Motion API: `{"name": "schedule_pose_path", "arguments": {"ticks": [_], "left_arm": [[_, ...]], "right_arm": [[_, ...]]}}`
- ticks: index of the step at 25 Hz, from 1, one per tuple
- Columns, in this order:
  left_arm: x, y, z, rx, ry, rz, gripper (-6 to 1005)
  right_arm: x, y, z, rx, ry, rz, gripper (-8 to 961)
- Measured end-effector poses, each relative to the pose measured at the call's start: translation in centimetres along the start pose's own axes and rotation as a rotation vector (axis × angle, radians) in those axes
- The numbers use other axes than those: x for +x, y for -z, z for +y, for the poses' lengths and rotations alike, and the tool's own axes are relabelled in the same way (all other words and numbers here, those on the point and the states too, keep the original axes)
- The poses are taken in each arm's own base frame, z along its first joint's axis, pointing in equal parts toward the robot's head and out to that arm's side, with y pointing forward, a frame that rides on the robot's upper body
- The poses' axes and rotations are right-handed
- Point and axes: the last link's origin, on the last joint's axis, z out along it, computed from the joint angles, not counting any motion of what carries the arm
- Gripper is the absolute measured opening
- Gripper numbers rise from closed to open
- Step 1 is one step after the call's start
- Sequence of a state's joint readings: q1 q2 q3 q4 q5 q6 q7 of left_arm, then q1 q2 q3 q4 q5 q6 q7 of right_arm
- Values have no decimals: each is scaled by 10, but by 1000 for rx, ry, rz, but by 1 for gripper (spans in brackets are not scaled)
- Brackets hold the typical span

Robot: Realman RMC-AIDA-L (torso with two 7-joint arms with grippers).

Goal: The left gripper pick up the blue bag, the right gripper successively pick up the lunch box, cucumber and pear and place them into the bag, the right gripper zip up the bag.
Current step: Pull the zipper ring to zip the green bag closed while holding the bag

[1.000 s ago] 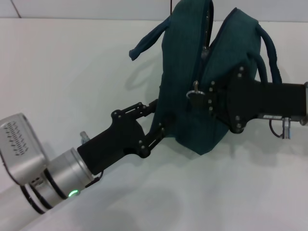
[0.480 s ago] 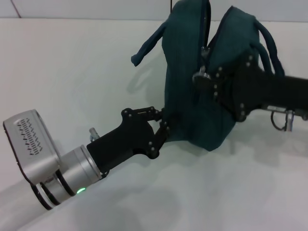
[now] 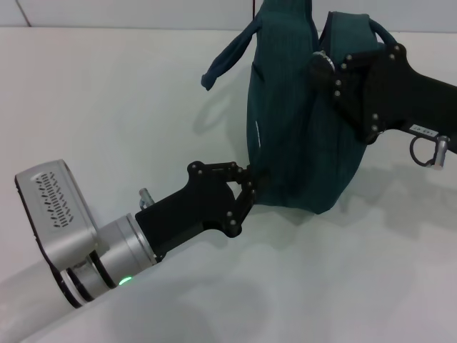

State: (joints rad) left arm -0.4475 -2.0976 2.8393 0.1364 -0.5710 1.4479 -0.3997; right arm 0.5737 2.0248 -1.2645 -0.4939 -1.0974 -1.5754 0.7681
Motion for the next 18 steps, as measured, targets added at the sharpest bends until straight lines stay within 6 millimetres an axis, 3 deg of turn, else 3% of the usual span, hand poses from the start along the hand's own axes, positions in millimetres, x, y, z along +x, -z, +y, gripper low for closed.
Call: {"name": "schedule_pose_path", "arguments": {"ticks": [12,18], "left_arm": [[-1,-1,-3,-5,-13,-21,67],[-3,-3,-2,-19,-12,-35,70]], "right_arm": [[-6,12,-16,208,-26,-128,4],[-5,7,-13,194,-38,-132,4]]}}
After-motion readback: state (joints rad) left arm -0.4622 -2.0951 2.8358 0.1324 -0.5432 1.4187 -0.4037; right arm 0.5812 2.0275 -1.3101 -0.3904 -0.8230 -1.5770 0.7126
